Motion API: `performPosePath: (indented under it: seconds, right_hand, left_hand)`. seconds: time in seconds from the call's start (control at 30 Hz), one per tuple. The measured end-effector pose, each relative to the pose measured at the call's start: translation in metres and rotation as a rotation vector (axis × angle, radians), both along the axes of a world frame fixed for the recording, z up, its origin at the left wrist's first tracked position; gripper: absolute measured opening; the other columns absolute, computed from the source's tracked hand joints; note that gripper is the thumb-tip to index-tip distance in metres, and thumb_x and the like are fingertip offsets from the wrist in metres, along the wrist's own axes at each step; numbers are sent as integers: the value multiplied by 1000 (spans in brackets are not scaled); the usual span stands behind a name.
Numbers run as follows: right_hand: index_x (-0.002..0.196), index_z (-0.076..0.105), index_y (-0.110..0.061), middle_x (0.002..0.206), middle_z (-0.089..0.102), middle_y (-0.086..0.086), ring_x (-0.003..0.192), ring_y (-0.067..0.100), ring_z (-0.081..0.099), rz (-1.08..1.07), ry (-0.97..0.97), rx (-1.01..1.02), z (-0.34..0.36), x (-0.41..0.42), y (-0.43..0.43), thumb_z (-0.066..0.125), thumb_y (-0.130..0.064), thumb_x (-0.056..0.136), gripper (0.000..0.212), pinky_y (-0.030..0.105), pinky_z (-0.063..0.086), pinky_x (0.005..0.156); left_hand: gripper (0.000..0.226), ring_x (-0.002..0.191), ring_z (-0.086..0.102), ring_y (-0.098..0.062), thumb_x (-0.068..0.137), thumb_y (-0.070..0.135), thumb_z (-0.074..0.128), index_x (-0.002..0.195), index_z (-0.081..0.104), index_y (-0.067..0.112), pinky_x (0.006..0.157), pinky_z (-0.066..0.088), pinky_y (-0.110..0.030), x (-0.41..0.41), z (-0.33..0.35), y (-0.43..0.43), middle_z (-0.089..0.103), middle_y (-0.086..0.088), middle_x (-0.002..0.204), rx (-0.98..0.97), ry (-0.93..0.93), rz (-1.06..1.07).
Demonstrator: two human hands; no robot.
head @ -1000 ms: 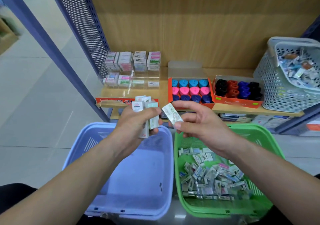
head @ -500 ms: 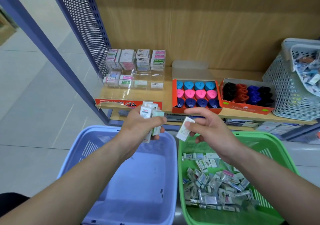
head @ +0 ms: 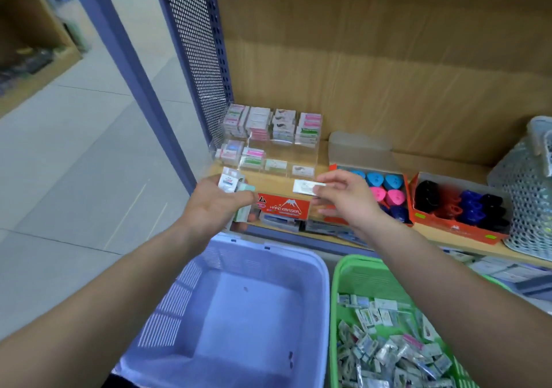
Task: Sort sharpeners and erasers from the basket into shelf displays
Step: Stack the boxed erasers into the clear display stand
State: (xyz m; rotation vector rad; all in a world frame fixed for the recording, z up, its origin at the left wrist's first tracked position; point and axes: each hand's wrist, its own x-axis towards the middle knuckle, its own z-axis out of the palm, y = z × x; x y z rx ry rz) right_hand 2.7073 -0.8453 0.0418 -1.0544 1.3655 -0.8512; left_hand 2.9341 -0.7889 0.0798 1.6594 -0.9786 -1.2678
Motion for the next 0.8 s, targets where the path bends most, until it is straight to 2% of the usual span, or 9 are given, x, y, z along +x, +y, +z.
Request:
performPosePath:
  seconds: [0.07,0.17,0.23,0.33,0.47,0.63,0.8]
  right_hand:
    - [95,67,-17,91,73,8,74,16,70,14,104,-54,-3,15,-29,74,-11,90,11,27,55,59]
    - [86,67,-19,85,73,5,71,15,66,-6,215,-135,-14,36,-74,77,-13,87,11,30,53,65]
    - [78,67,-22,78,71,0,67,12,64,3,323,-207,-23,45,-103,77,-14,85,15,27,54,66]
    - [75,64,-24,65,63,-8,58,7,58,59,466,-256,-38,57,-142,75,-14,84,18,21,44,54]
    - [80,62,-23,65,59,-10,64,7,56,176,627,-272,-60,69,-179,70,-15,88,13,15,38,46]
    - [83,66,-25,70,62,-10,70,8,58,268,739,-327,-78,79,-205,71,-18,90,11,23,39,58]
    - [93,69,-29,91,69,-7,83,16,64,500,1021,-383,-89,86,-218,64,-28,95,6,35,57,75]
  left_hand:
    - [15,65,74,-26,85,0,72,99,68,6,54,56,-32,14,-2,-7,73,-2,69,-8,14,45]
    - [16,67,75,-27,84,2,74,98,67,6,50,55,-29,27,-10,-26,72,-7,78,1,52,95]
    - [16,70,76,-29,85,2,75,99,67,7,49,54,-28,31,-11,-42,72,-8,82,-9,80,99]
    - [20,73,76,-30,85,3,75,103,67,8,51,56,-27,37,-15,-62,74,-9,86,-6,108,95]
    - [21,69,76,-28,85,3,75,104,67,10,52,58,-29,47,-27,-77,74,-12,88,5,138,113]
    - [19,71,76,-28,85,4,75,101,68,12,57,61,-34,48,-38,-89,74,-7,83,11,183,121]
    - [19,73,76,-28,85,6,75,101,70,15,60,63,-35,46,-38,-95,75,-5,78,-18,221,104]
